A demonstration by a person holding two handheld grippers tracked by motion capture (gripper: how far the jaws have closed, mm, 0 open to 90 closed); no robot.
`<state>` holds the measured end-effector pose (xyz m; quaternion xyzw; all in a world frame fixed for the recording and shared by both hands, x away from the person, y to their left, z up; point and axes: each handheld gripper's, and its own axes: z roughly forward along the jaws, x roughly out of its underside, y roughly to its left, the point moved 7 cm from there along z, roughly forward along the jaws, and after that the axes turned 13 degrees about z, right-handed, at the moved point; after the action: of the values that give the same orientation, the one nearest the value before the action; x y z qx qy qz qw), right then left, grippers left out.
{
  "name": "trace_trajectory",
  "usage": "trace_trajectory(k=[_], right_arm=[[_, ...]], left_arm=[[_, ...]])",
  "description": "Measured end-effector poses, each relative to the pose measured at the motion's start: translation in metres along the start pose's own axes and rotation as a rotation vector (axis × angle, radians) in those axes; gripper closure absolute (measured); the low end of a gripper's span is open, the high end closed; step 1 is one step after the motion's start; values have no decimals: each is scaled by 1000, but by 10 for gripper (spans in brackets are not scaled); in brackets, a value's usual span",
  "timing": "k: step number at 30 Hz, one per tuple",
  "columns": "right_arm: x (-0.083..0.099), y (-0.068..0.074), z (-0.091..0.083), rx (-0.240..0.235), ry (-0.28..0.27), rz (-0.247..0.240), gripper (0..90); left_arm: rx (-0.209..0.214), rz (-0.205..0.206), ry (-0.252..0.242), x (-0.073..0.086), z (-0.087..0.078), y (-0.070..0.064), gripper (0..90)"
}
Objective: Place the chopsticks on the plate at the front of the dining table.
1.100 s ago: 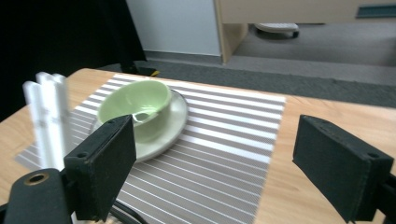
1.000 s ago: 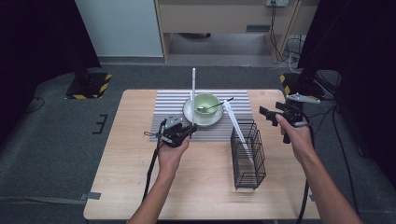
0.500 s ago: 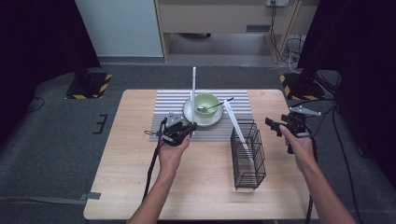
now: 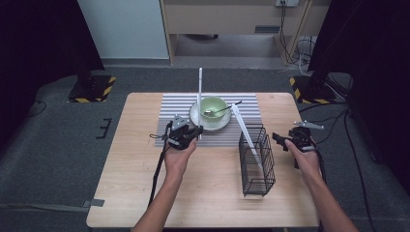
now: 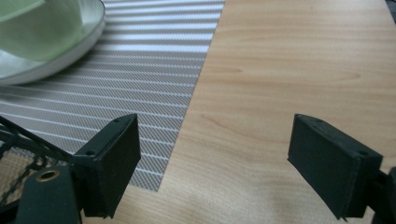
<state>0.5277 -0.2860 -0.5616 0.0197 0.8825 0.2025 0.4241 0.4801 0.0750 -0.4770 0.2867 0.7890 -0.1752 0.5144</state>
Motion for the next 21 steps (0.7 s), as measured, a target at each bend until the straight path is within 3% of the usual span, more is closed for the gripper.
trace_trajectory(k=[10, 21], right_arm=[[18, -11, 11, 42, 33, 31, 168], [29, -17, 16, 88, 43, 27, 158]], left_arm=[[-7, -2, 3, -3, 2, 1, 860], [-22, -1, 10, -7, 8, 4, 860]])
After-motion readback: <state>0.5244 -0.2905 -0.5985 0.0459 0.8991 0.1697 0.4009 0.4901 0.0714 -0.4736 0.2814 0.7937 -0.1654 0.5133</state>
